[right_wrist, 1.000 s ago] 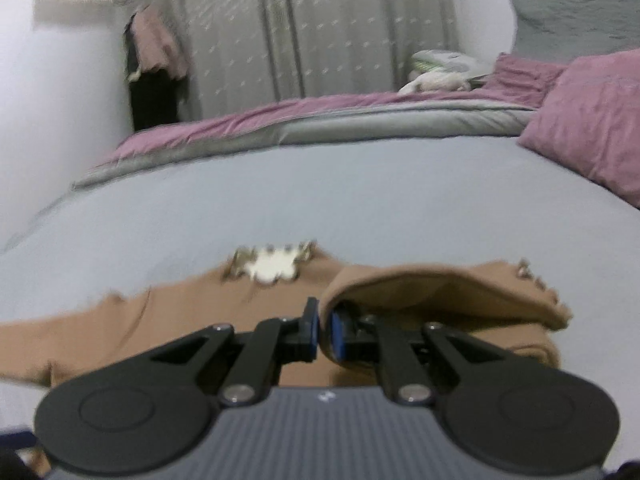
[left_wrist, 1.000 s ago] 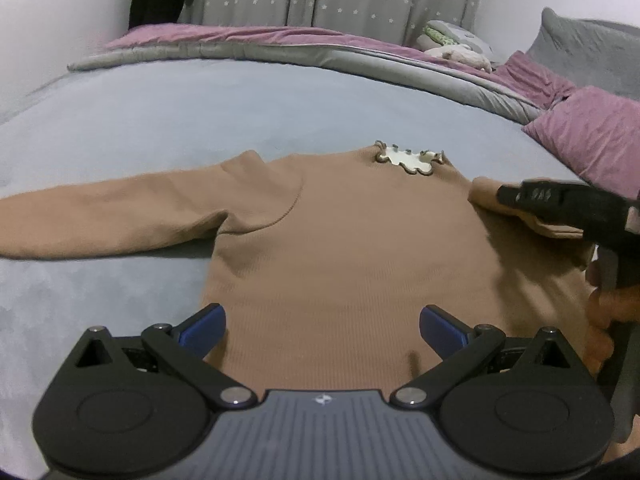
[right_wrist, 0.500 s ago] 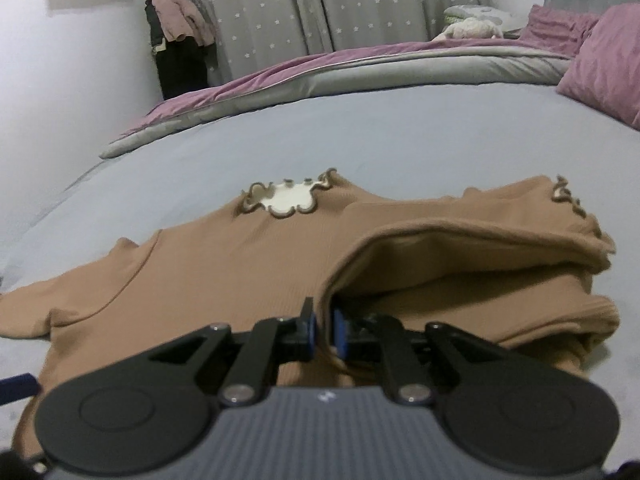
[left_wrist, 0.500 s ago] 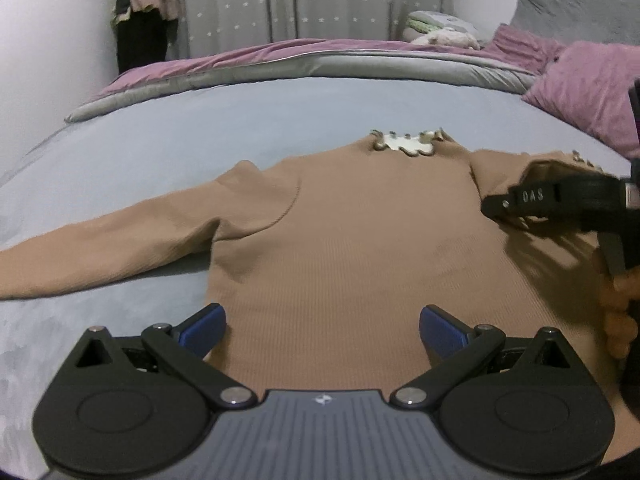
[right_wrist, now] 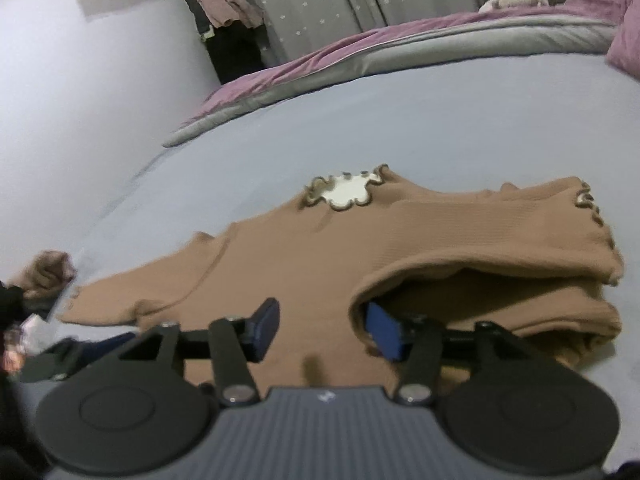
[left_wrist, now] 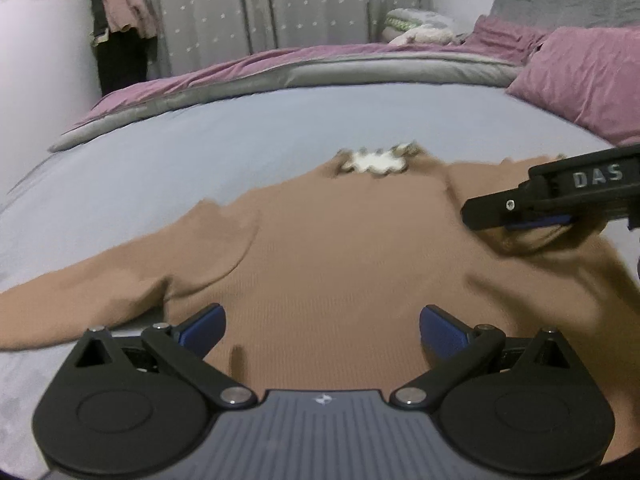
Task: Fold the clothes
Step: 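Carry the sleeve across the sweater body with the right gripper and release, then move the left gripper to the other ruffled sleeve cuff and grasp it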
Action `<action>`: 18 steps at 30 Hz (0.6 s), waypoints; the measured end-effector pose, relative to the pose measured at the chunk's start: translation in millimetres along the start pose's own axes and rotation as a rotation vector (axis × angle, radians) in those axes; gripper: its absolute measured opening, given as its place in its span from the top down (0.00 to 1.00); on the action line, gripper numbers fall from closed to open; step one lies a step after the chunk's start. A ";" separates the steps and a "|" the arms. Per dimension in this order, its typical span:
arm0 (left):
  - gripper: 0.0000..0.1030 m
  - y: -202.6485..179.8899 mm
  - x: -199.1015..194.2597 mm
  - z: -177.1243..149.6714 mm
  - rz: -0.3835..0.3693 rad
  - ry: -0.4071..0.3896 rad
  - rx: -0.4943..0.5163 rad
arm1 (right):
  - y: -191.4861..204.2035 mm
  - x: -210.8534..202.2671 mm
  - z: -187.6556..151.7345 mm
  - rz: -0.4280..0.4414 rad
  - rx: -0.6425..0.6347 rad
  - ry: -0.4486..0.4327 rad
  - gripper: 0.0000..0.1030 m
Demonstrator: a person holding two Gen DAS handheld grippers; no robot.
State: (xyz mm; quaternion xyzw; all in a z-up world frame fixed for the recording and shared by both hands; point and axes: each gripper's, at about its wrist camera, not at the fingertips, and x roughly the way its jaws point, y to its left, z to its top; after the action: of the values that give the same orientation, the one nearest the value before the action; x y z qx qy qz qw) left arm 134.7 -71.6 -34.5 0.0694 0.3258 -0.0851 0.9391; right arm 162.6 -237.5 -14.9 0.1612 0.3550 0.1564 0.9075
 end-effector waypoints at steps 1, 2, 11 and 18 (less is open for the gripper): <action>0.00 -5.4 1.1 3.7 -0.014 -0.009 0.010 | -2.4 -6.8 2.7 0.013 0.008 -0.002 0.47; 0.00 -10.9 2.4 6.6 -0.027 -0.016 0.023 | -4.1 -13.0 5.3 0.013 0.012 -0.009 0.46; 0.00 -60.2 11.1 29.9 -0.132 -0.075 0.125 | -30.8 -59.2 25.8 -0.027 0.072 -0.129 0.33; 0.14 -107.7 17.7 47.9 -0.187 -0.133 0.236 | -68.7 -79.8 30.1 -0.070 0.163 -0.189 0.33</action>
State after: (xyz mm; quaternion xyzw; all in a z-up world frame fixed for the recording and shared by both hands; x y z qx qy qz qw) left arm 155.0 -187.7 -16.3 0.1429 0.2558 -0.2140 0.9318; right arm 139.4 -336.6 25.7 0.2362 0.2848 0.0794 0.9256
